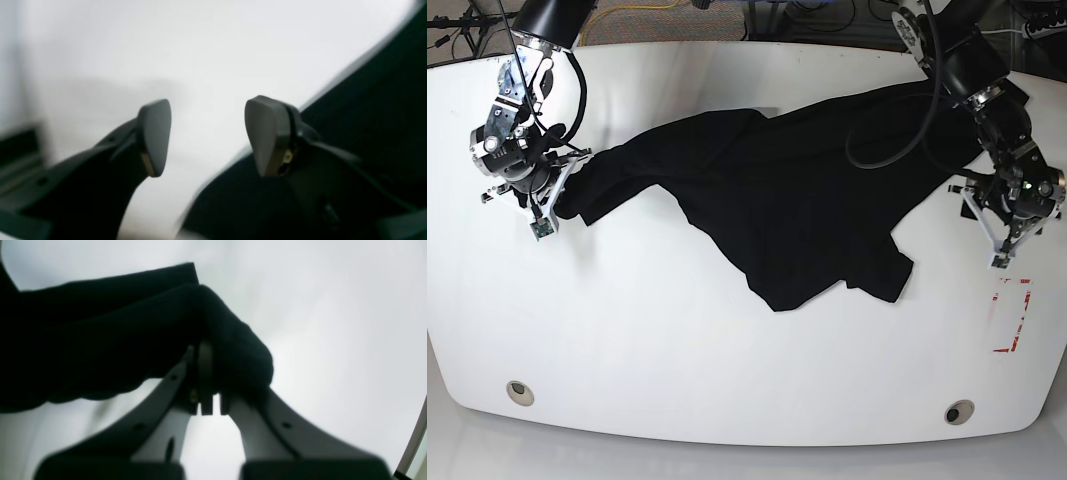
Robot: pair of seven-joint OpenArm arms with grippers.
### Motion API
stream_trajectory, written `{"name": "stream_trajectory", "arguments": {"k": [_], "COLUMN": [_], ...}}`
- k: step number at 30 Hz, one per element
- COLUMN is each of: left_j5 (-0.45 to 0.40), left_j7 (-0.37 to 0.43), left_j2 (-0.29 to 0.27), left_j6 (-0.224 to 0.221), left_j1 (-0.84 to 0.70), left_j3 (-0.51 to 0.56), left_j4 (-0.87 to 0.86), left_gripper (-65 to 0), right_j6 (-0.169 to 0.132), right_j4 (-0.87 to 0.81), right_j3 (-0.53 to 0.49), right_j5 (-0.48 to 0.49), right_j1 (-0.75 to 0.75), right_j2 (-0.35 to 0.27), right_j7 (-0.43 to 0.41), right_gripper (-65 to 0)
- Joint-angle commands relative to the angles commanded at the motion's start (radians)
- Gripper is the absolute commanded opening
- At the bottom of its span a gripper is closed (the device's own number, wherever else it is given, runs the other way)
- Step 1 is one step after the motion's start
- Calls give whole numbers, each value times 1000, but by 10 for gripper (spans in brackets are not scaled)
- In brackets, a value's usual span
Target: Fold the T-shirt properly
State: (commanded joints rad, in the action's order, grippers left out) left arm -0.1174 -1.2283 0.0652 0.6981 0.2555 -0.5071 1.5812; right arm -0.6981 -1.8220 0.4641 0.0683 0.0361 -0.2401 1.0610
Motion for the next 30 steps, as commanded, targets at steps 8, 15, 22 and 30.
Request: {"name": "stream_trajectory", "arguments": {"k": [8,15,22,30], "left_j5": [25,161,226,232], "left_j7": [8,5,5,109], "left_j2": [-32,-35,-40,-95], "left_j6": [0,0,0,0], "left_j1": [58,63,121,229], "left_j3": [8,40,135,207], "left_j4": [-126,-127,-133,-184], "left_gripper": [-290,-290,-290,-290], "right_j6": [0,0,0,0], "right_j4": [0,0,0,0], "right_j3": [0,0,0,0], "right_j5": [0,0,0,0], "right_j1": [0,0,0,0], "right_j2": [0,0,0,0], "right_j7": [0,0,0,0], "right_gripper": [-650,-650,-650,-650]}}
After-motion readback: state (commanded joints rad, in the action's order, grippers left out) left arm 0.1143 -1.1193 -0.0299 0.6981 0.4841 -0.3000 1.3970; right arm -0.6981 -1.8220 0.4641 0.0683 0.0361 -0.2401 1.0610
